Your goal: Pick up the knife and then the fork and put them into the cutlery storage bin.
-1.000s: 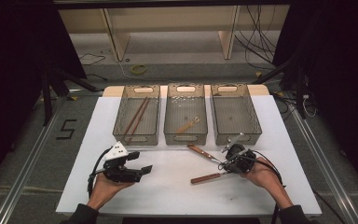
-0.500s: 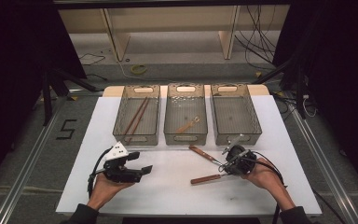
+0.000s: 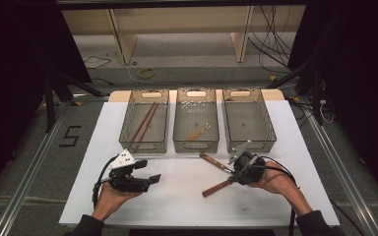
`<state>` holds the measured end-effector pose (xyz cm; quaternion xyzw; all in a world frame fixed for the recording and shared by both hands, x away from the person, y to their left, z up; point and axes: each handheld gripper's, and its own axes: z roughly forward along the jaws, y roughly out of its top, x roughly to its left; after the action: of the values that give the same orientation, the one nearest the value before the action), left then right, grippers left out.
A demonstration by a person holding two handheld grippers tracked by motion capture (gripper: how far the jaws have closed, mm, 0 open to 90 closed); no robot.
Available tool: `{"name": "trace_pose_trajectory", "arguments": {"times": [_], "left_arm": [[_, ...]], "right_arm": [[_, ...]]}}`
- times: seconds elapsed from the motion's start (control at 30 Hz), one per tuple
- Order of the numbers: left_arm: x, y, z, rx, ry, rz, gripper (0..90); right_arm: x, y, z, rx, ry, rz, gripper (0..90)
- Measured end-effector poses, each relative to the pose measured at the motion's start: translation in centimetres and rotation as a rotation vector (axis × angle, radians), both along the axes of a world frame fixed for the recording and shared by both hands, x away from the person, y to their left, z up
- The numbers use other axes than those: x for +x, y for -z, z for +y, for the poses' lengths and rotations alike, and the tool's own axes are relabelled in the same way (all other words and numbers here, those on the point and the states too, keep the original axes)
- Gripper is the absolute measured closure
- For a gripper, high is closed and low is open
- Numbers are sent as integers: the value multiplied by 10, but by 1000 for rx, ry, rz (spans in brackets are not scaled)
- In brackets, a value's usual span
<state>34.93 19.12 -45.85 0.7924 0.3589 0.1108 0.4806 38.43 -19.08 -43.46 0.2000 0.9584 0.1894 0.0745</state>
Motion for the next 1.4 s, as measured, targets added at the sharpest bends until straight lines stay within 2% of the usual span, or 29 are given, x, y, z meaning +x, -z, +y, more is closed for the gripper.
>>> {"name": "trace_pose_trajectory", "arguments": {"times": [0.03,0.2,0.33,0.43,0.63,0.87,1.2,1.3,1.4], "left_arm": [[0,0,0,-1,1,0,220],[0,0,1,-2,0,-1,220],[0,0,1,-2,0,-2,220],[0,0,1,-2,-1,-1,220],[0,0,1,-5,-1,0,221],[0,0,1,-4,1,2,221],[0,0,1,-4,1,0,222],[0,0,1,-4,2,1,222],[0,0,1,-3,4,1,222]], "right_arm": [[0,0,3,2,-35,1,673],[-1,3,16,-18,-137,5,513],[-2,9,25,-66,-193,16,452],[-2,11,30,-97,-224,12,442],[2,15,36,-145,-275,12,453],[4,21,40,-186,-299,21,511],[9,22,44,-203,-338,81,644],[9,22,46,-224,-356,82,667],[8,22,47,-224,-369,84,703]]}}
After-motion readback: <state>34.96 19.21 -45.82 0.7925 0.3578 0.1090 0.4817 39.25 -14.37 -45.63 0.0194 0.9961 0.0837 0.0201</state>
